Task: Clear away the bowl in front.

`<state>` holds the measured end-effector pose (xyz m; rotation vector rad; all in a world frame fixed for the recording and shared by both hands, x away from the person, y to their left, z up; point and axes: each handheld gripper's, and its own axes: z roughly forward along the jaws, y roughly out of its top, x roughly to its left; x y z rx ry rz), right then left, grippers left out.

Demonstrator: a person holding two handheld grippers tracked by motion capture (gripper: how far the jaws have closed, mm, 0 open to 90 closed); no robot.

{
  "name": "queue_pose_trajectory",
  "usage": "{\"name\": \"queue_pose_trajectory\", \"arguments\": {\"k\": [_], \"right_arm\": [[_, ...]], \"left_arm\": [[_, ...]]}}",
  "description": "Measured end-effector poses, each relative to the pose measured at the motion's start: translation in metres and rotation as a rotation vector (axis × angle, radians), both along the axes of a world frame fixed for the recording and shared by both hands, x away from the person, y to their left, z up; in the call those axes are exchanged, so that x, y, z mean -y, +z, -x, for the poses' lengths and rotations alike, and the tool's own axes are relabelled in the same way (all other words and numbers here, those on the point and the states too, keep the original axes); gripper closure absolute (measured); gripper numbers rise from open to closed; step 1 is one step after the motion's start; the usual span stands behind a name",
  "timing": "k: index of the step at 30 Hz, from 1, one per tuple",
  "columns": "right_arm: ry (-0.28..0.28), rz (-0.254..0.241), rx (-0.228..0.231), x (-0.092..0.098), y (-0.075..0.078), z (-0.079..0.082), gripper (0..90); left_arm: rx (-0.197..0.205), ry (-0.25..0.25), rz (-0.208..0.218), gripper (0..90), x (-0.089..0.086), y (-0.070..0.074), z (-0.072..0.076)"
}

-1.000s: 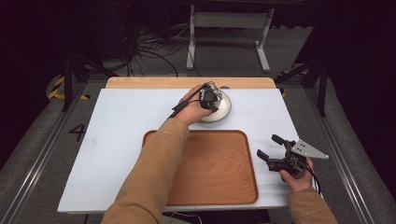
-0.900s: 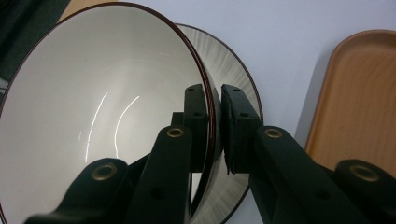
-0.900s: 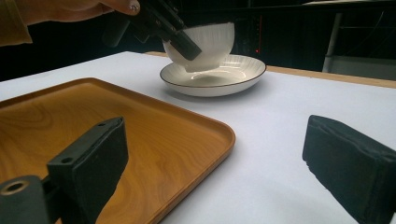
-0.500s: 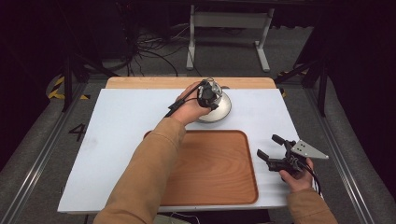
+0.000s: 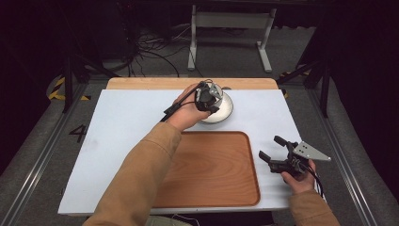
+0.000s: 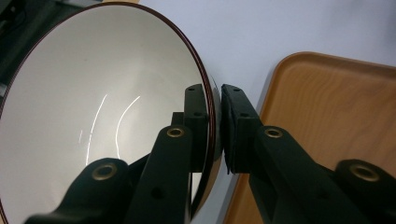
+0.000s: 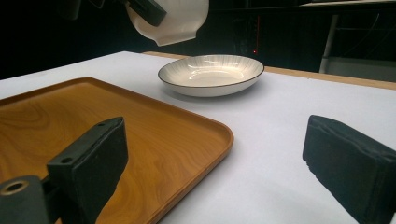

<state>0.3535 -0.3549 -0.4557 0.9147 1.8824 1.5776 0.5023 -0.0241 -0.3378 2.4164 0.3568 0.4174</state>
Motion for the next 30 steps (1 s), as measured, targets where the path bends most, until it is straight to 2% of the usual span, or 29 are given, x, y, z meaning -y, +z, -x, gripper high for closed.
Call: {"name": "queue_pose_trajectory", "arguments": {"k": [5, 10, 15, 20, 30], "right_arm": [[0.001, 0.001, -0.001, 0.0, 0.0, 0.0, 7.3], [0.0, 0.001, 0.0, 0.0, 0.0, 0.0, 7.3], [0.001, 0.001, 0.0, 0.0, 0.0, 0.0, 7.3], [0.002, 0.001, 0.001, 0.0, 0.0, 0.0, 7.3], [0.001, 0.001, 0.0, 0.0, 0.0, 0.0, 7.3]], "left_arm": [[-0.003, -0.017, 0.002, 81.7, -0.003, 0.004, 0.01], [-0.008, -0.016, 0.027, 81.7, -0.008, 0.007, 0.015], [-0.011, -0.029, 0.025, 81.7, -0.012, 0.01, 0.023], [-0.011, -0.039, 0.042, 81.7, -0.019, 0.013, 0.034], [-0.01, -0.045, 0.045, 81.7, -0.029, 0.018, 0.055]]}}
